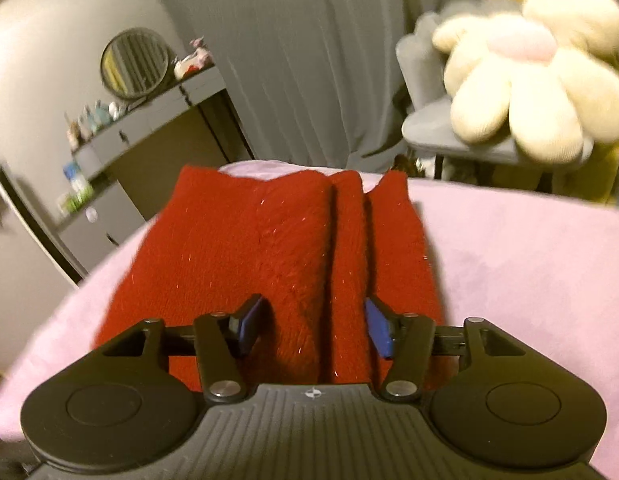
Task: Fold small clothes
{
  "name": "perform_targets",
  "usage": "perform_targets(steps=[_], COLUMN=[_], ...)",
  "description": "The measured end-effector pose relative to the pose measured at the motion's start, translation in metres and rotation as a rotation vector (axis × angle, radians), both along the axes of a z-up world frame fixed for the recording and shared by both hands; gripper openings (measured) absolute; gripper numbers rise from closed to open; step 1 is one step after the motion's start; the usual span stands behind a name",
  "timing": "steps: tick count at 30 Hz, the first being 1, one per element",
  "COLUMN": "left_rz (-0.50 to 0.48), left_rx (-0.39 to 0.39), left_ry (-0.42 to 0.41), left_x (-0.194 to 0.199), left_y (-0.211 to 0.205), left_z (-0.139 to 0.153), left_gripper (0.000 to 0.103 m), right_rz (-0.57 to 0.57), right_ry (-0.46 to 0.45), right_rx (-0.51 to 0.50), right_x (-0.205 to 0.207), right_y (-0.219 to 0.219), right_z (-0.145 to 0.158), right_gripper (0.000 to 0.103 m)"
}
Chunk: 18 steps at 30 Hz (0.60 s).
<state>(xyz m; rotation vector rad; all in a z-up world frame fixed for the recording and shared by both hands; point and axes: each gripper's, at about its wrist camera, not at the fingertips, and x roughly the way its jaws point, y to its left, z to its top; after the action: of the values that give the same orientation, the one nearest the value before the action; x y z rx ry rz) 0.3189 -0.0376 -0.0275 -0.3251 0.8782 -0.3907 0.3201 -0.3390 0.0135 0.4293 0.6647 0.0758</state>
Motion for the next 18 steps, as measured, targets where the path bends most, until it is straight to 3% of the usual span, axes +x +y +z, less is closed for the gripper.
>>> perform_targets(steps=[3, 7, 8, 10, 12, 14, 18], left_rz=[0.000, 0.001, 0.002, 0.007, 0.020, 0.030, 0.019], left_rx=[-0.002, -0.002, -0.002, -0.002, -0.002, -0.007, -0.019], left_ry=[-0.002, -0.001, 0.000, -0.002, -0.003, 0.001, -0.005], left_x=[0.001, 0.002, 0.002, 0.003, 0.003, 0.003, 0.002], left_y=[0.000, -0.001, -0.001, 0.000, 0.001, 0.004, 0.004], left_z=[0.000, -0.003, -0.003, -0.003, -0.003, -0.002, 0.000], left_gripper=[0.084, 0.084, 0.084, 0.085, 0.086, 0.086, 0.089], right_rz=[-0.012, -0.002, 0.007, 0.028, 0.059, 0.089, 0.064], right_ry=[0.016, 0.023, 0.023, 0.007, -0.016, -0.062, -0.273], right_rx=[0.105, 0.132, 0.128, 0.098, 0.018, -0.164, -0.524], right_x=[0.012, 0.028, 0.032, 0.037, 0.039, 0.035, 0.002], right_y=[-0.010, -0.009, -0.006, 0.000, 0.012, 0.032, 0.062], right_z=[-0.006, -0.012, -0.012, -0.009, -0.002, 0.011, 0.036], right_gripper=[0.066, 0.065, 0.062, 0.035, 0.025, 0.022, 0.021])
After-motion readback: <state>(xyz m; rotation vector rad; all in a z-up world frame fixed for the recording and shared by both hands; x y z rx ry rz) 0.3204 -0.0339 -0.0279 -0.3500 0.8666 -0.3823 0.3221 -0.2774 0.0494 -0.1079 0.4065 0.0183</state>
